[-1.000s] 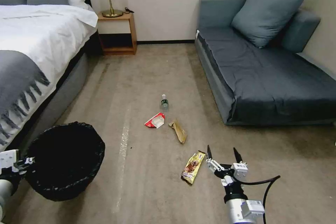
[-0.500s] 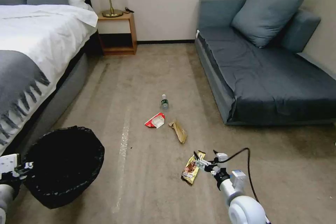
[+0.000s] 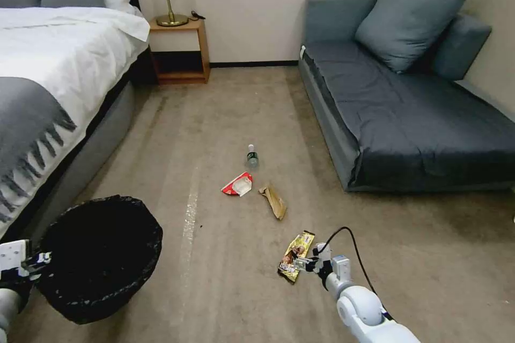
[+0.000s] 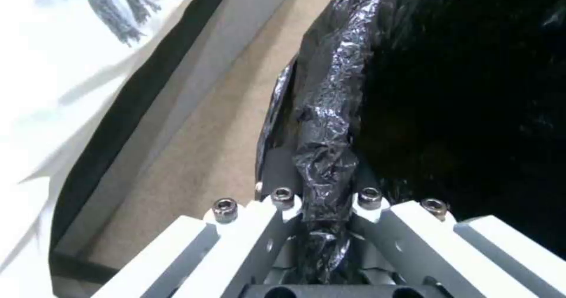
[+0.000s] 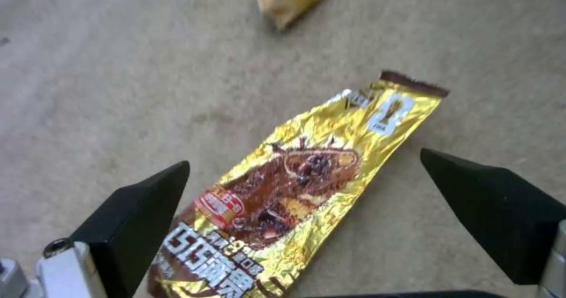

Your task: Pick up the trash bin, then pick up the garbage on the floor and place it into the trash bin.

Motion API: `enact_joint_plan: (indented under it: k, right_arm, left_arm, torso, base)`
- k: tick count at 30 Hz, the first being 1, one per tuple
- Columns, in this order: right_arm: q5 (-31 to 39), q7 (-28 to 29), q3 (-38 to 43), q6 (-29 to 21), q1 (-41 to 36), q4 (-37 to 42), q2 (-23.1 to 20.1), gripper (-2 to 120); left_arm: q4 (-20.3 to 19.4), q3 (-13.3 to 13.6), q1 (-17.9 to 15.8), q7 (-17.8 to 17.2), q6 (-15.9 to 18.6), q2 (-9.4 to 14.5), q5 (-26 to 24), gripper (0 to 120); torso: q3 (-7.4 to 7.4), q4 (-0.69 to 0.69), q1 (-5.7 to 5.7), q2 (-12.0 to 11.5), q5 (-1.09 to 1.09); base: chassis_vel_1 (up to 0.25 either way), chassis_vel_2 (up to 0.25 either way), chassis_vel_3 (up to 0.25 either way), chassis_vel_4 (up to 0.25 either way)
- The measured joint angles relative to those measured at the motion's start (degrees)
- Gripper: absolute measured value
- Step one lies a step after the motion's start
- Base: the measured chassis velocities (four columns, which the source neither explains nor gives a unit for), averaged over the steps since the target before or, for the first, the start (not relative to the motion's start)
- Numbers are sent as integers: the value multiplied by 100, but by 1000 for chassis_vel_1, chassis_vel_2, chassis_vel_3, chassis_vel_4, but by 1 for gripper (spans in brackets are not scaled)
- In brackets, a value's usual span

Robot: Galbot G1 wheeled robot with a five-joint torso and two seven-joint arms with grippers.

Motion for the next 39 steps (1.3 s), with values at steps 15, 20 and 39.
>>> enact_joint_plan:
  k: [15, 20, 39]
  right_arm:
    - [-528, 219, -74, -133, 321, -735, 372, 81]
    - [-527, 202, -63, -133, 323, -816, 396, 64]
    - [-494, 161, 47, 84, 139, -585, 390, 0]
  left_arm:
    - [-13, -107, 11, 5, 49, 54, -268, 4]
    - [1, -109, 5, 3, 49, 58, -274, 4]
    - [56, 11, -67, -3, 37, 23, -269, 4]
  torso:
    - [0, 0, 0, 0, -1]
    - [0, 0, 0, 0, -1]
    - [0, 0, 0, 0, 1]
  base:
    - [0, 0, 0, 0]
    - [0, 0, 0, 0]
    - [0, 0, 0, 0]
